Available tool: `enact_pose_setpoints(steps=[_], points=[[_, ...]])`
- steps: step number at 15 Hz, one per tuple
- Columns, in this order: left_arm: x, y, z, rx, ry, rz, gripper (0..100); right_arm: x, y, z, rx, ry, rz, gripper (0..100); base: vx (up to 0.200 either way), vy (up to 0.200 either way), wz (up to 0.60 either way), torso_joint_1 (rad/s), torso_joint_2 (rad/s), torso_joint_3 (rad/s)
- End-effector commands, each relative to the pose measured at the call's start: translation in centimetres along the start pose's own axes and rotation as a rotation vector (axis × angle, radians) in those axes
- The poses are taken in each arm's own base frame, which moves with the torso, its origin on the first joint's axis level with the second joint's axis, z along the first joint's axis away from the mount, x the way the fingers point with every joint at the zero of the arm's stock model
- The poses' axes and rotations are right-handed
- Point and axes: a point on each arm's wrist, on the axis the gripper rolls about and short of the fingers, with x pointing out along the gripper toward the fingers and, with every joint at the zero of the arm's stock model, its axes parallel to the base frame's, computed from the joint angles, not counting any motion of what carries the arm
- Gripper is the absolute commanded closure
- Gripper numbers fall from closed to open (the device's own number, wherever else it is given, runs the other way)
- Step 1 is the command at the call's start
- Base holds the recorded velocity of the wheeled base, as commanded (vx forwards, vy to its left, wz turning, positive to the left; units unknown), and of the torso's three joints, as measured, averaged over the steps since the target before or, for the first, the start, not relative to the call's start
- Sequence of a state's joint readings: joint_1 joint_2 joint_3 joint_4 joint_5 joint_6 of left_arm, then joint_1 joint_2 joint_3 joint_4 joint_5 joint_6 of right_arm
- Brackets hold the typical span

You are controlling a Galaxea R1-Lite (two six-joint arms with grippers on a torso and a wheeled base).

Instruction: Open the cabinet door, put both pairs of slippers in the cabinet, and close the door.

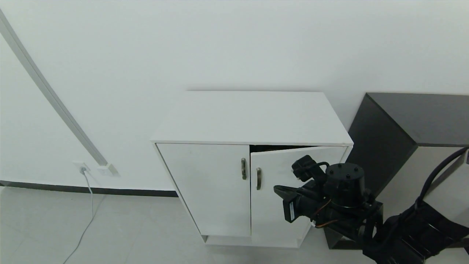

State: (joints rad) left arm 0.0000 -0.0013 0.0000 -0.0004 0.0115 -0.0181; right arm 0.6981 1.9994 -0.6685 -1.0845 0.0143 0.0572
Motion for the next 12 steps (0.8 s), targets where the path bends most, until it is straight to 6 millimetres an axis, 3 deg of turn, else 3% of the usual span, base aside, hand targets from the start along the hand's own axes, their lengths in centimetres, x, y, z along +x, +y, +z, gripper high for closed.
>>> enact_pose_setpoints(steps=[1, 12], points=[[0.0, 0.0, 0.0, 0.0, 0.0, 0.001, 100, 1.1, -0.8, -0.6, 0.008, 0.012, -0.021, 100, 0.0, 0.0, 0.0, 0.0, 0.0, 0.0], [0.0, 0.0, 0.0, -0.002, 0.0, 0.001, 100, 4.0, -3.8, -0.1, 0.026, -0.036, -0.094, 100, 0.0, 0.0, 0.0, 0.0, 0.0, 0.0]])
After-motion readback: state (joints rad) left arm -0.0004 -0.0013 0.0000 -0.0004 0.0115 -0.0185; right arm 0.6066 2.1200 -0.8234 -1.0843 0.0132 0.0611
